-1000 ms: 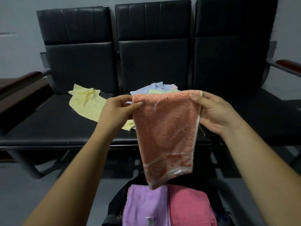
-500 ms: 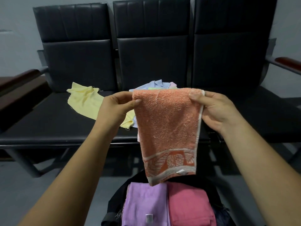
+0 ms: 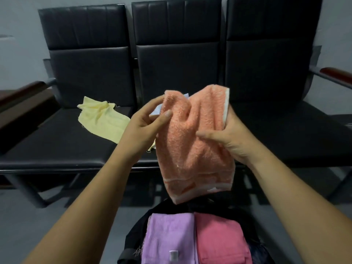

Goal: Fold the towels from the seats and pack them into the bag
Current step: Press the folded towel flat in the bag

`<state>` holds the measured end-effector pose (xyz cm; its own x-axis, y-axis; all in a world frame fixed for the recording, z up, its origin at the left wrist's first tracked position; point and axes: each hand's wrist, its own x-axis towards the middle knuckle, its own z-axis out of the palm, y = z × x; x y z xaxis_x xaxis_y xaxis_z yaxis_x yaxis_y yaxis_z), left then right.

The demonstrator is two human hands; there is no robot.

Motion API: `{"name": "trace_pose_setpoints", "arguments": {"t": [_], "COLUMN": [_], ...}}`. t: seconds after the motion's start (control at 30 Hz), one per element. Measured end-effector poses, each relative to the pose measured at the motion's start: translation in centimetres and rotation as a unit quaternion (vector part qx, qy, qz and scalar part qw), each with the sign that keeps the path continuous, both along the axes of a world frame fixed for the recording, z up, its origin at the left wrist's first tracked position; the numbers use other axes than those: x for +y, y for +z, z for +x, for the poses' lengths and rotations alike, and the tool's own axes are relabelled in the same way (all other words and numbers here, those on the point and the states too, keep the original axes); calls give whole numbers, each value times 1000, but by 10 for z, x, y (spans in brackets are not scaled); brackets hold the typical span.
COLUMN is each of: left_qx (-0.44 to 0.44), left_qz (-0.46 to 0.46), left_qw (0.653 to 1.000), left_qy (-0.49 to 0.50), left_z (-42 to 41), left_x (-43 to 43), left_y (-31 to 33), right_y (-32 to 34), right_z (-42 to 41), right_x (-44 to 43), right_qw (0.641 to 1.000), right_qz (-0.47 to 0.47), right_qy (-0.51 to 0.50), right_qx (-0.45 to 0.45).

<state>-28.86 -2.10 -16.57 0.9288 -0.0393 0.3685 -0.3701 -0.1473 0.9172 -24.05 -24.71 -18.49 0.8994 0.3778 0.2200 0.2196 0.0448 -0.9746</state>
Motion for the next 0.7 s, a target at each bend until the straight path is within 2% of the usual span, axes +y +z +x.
{"name": "trace_pose_setpoints", "arguments": {"t": [0.1, 0.17, 0.23, 0.27, 0.33, 0.47, 0.63, 0.7], "left_qx": [24, 145, 268, 294, 293, 245, 210, 209], "left_qz": [-83, -150, -91, -50, -53, -184, -221, -233], "left_qw": [995, 978, 957, 949, 950, 951, 952, 949], "left_qy": [42, 29, -67, -99, -100, -46, 31, 35], "left_z": [3, 5, 4, 3, 4, 5, 9, 11], "left_x": [-7, -9, -8, -8, -10, -20, -26, -21], "left_y": [-4, -7, -15, -21, -29, -28, -26, -24], "right_y": [1, 7, 8, 7, 6, -3, -15, -21], "right_z": [-5, -4, 3, 7, 11, 16, 12, 15], "right_x": [12, 11, 4, 1, -3, -8, -16, -20], "right_qw": [991, 967, 946, 942, 940, 934, 945, 952], "right_qz": [123, 224, 275, 276, 263, 226, 158, 156], "right_qy": [-20, -32, -50, -63, -90, -116, 29, 36], "right_qx": [55, 113, 162, 178, 199, 252, 286, 259]}}
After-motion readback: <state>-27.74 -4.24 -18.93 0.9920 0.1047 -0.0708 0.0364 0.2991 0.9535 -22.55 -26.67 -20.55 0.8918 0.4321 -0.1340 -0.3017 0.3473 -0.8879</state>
